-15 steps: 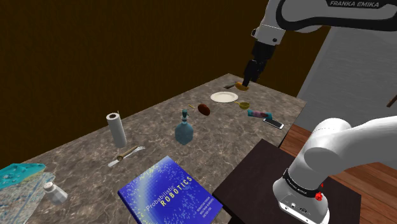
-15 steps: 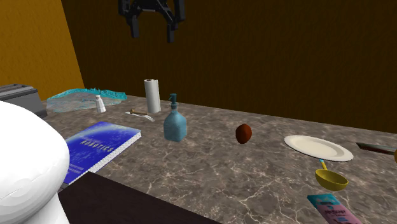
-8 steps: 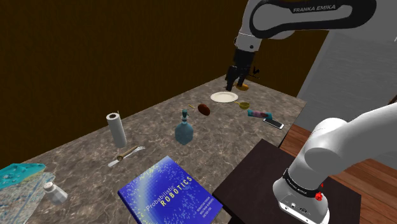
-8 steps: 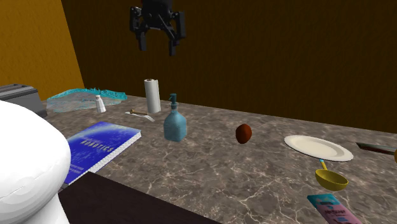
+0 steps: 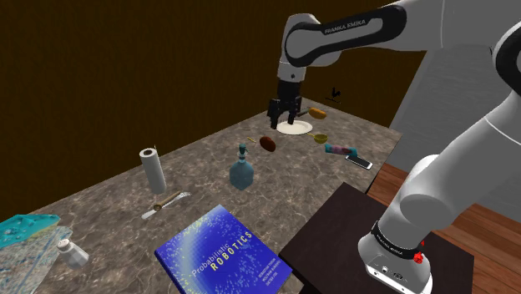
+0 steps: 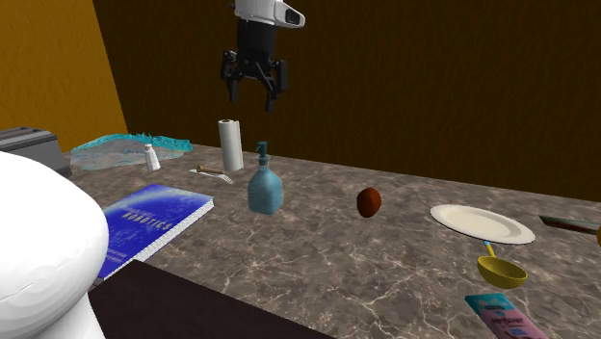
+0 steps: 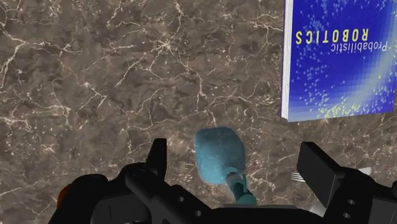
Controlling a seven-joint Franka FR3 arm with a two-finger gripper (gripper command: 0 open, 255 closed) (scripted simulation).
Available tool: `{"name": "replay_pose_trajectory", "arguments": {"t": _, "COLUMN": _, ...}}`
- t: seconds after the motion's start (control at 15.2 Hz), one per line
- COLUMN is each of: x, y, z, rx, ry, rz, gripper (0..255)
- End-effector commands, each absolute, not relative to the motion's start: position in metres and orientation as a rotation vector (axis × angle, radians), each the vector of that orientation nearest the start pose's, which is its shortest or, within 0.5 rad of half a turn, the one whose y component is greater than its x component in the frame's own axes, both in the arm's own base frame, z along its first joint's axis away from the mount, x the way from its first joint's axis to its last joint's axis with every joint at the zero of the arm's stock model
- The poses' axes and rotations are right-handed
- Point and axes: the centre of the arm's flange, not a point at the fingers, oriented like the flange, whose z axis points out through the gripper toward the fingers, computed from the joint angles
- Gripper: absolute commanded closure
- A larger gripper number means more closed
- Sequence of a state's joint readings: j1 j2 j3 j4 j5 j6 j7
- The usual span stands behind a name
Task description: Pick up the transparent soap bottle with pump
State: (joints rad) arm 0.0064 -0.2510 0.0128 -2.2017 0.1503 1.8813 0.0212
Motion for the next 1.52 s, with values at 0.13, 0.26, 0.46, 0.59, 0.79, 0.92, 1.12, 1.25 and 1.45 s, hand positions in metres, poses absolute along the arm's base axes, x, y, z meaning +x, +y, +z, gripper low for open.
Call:
{"name": "replay_pose_trajectory", "arguments": {"t": 0.13, "x": 0.516, "y": 0.038, "z": 0.447, "rx": -2.987, "ry": 0.139, "rz": 0.183, "gripper": 0}}
{"name": "replay_pose_trajectory", "arguments": {"t": 0.26, "x": 0.538, "y": 0.044, "z": 0.428, "rx": -2.979, "ry": 0.167, "rz": 0.219, "gripper": 0}}
{"name": "replay_pose_trajectory", "arguments": {"t": 0.46, "x": 0.57, "y": 0.053, "z": 0.4, "rx": -2.965, "ry": 0.21, "rz": 0.273, "gripper": 0}}
{"name": "replay_pose_trajectory", "arguments": {"t": 0.59, "x": 0.59, "y": 0.058, "z": 0.38, "rx": -2.955, "ry": 0.238, "rz": 0.309, "gripper": 0}}
{"name": "replay_pose_trajectory", "arguments": {"t": 0.79, "x": 0.621, "y": 0.066, "z": 0.35, "rx": -2.939, "ry": 0.281, "rz": 0.362, "gripper": 0}}
{"name": "replay_pose_trajectory", "arguments": {"t": 0.92, "x": 0.641, "y": 0.071, "z": 0.329, "rx": -2.928, "ry": 0.309, "rz": 0.397, "gripper": 0}}
{"name": "replay_pose_trajectory", "arguments": {"t": 1.12, "x": 0.65, "y": 0.073, "z": 0.313, "rx": -2.922, "ry": 0.323, "rz": 0.415, "gripper": 0}}
{"name": "replay_pose_trajectory", "arguments": {"t": 1.25, "x": 0.65, "y": 0.073, "z": 0.303, "rx": -2.922, "ry": 0.323, "rz": 0.415, "gripper": 0}}
{"name": "replay_pose_trajectory", "arguments": {"t": 1.45, "x": 0.65, "y": 0.073, "z": 0.287, "rx": -2.922, "ry": 0.323, "rz": 0.415, "gripper": 0}}
